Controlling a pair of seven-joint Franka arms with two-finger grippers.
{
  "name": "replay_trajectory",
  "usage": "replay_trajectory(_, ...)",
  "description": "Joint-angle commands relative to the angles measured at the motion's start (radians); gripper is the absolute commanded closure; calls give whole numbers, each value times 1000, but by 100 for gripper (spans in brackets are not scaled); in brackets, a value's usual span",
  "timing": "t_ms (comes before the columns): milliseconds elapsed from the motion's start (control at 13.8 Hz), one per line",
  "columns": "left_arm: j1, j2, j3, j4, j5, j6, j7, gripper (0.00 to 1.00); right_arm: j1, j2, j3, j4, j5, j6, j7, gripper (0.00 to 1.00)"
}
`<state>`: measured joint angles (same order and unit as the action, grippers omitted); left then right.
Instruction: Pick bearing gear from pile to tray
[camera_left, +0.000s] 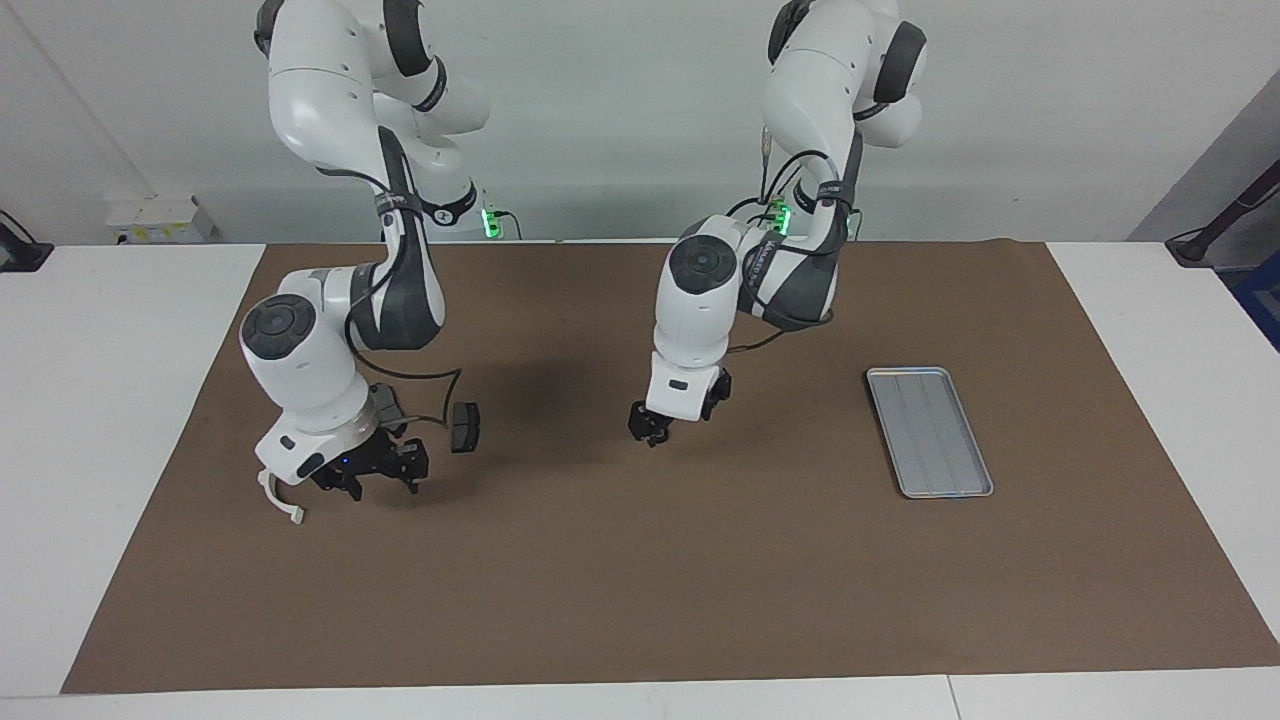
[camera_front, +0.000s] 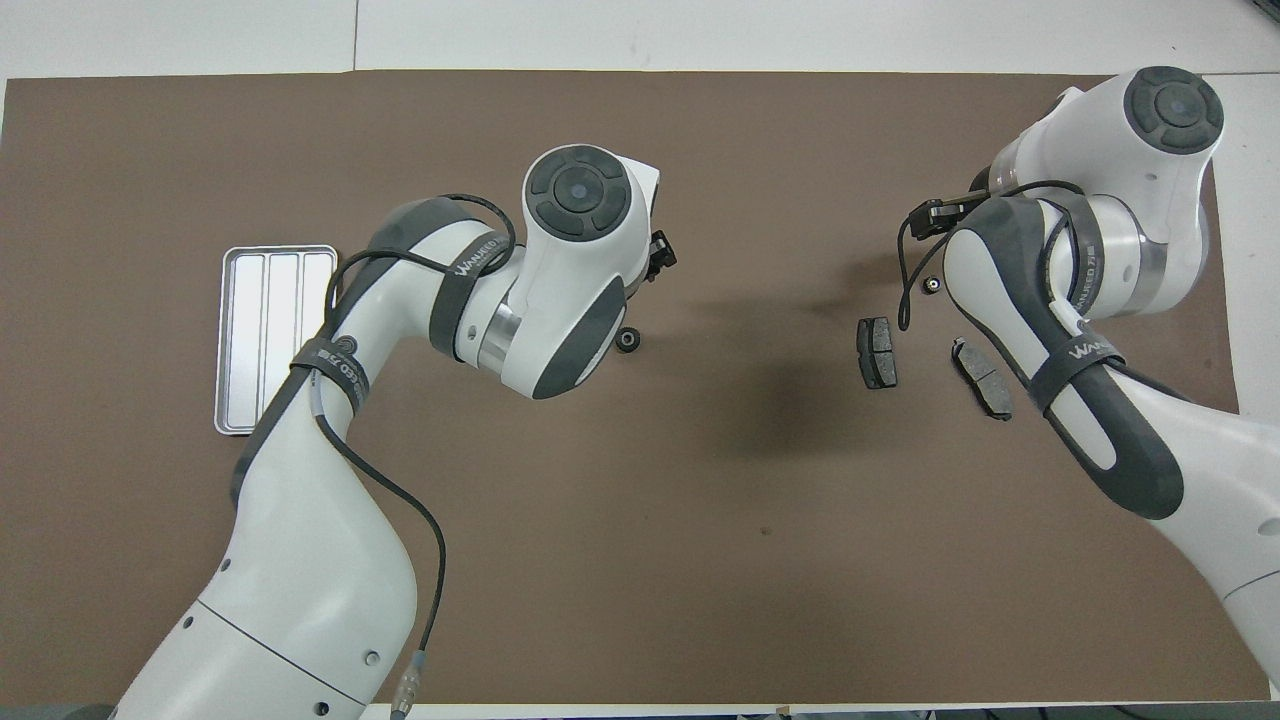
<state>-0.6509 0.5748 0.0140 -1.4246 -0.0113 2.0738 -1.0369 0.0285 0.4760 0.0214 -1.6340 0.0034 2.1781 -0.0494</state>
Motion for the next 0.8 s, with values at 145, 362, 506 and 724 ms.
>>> replay_trajectory(145, -38, -46, 26, -122, 25, 69, -28, 0, 13, -56, 5, -114, 37, 18, 0, 16)
replay_trajectory(362, -55, -33, 24, -162, 25, 78, -31, 0, 8, -79, 5, -183, 37, 55, -16, 16)
replay_trajectory(506, -64, -21, 24, -159, 25, 71, -29, 0, 1, -89, 5, -211, 37, 55, -41, 16)
replay_trajectory(724, -69, -19, 23, -168, 25, 106, -102, 0, -18, -100, 5, -233, 37, 55, -82, 16)
